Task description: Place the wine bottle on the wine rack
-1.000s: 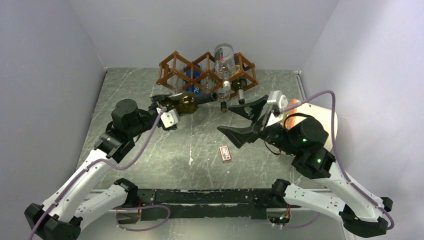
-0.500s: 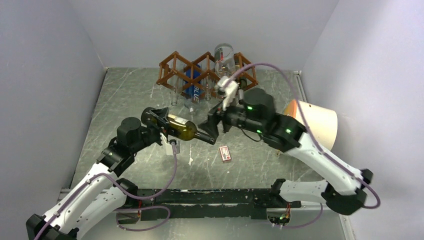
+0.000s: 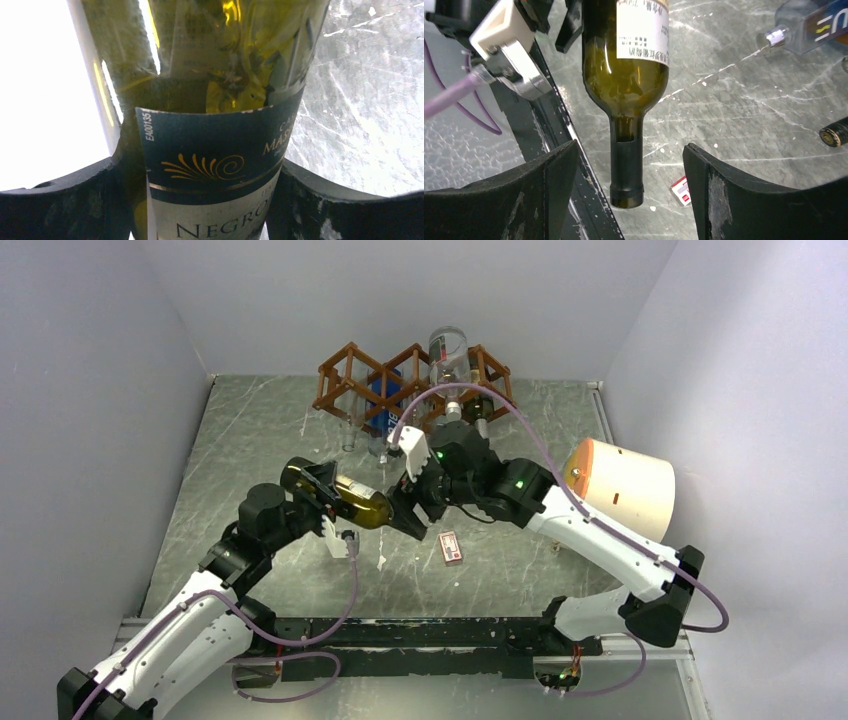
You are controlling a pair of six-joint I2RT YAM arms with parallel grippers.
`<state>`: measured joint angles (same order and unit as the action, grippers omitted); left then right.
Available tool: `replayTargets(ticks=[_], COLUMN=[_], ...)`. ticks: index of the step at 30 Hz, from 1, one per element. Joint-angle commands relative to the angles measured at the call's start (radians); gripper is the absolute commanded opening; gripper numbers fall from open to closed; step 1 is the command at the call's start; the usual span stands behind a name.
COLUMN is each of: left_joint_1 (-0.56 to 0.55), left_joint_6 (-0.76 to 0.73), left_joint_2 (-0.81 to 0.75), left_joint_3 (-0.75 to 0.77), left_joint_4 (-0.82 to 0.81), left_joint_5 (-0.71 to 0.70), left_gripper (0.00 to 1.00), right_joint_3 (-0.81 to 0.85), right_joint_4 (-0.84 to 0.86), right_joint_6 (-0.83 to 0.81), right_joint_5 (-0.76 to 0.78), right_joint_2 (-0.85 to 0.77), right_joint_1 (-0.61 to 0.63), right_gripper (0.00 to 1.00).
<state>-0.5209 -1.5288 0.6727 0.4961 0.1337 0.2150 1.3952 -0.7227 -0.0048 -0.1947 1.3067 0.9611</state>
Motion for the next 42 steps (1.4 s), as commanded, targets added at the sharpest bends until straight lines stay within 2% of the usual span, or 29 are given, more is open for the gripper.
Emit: replayTargets(ticks=[1,7,13,16,18,19,20,21,23,25,28,29,30,32,39,42], left_joint_1=[0.0,-0.001,0.0,0.001,0.002,0.001,0.002,0.002,0.002,0.003,0.004,0.004,0.004,0.004,0.004,0.007], left_joint_6=[-0.012,-0.007,0.022,0.04,0.061,0.075,0.095,0.105,0.12,0.128,0.138,0.141,0.14,0.136,0.145,0.207], left_joint_2=[-0.024,-0.03,-0.028,-0.021,-0.019,-0.018,-0.017,-0.015,-0.011,-0.01,-0.018,-0.021,-0.024,-0.023,-0.024,-0.026], left_joint_3=[0.026,0.02,0.027,0.034,0.042,0.047,0.055,0.063,0.073,0.077,0.062,0.055,0.049,0.046,0.042,0.051], left_joint_4=[-0.145,-0.154,-0.155,-0.149,-0.15,-0.149,-0.138,-0.129,-0.116,-0.115,-0.138,-0.147,-0.152,-0.148,-0.158,-0.18], left_joint_5=[0.017,0.044,0.041,0.032,0.035,0.038,0.047,0.054,0.064,0.071,0.073,0.074,0.076,0.08,0.072,0.078], left_gripper=[0.07,0.07,0.07,0.07,0.07,0.07,0.07,0.08,0.1,0.2,0.48,0.81,0.97,0.94,0.95,0.94], right_joint_3=[-0.058,-0.071,-0.059,-0.053,-0.053,-0.053,-0.054,-0.053,-0.055,-0.062,-0.075,-0.077,-0.079,-0.082,-0.067,-0.06], right_joint_4=[0.025,0.067,0.097,0.091,0.086,0.084,0.085,0.084,0.09,0.11,0.147,0.158,0.169,0.192,0.257,0.298], right_joint_6=[-0.073,-0.061,-0.035,-0.031,-0.031,-0.029,-0.025,-0.02,-0.013,-0.005,0.004,0.008,0.014,0.027,0.092,0.116], right_joint_5=[-0.044,-0.038,-0.042,-0.04,-0.038,-0.035,-0.026,-0.021,-0.007,0.013,0.054,0.07,0.087,0.128,0.405,0.506], right_joint_2=[0.037,0.115,0.18,0.198,0.201,0.2,0.199,0.198,0.189,0.168,0.137,0.127,0.117,0.098,0.06,0.042], right_joint_1=[0.0,-0.001,0.003,0.007,0.009,0.008,0.008,0.009,0.008,0.009,0.01,0.009,0.008,0.008,0.008,0.008], right_gripper=[0.8,0.77,0.65,0.5,0.36,0.26,0.08,0.0,0.0,0.0,0.0,0.0,0.0,0.0,0.0,0.0])
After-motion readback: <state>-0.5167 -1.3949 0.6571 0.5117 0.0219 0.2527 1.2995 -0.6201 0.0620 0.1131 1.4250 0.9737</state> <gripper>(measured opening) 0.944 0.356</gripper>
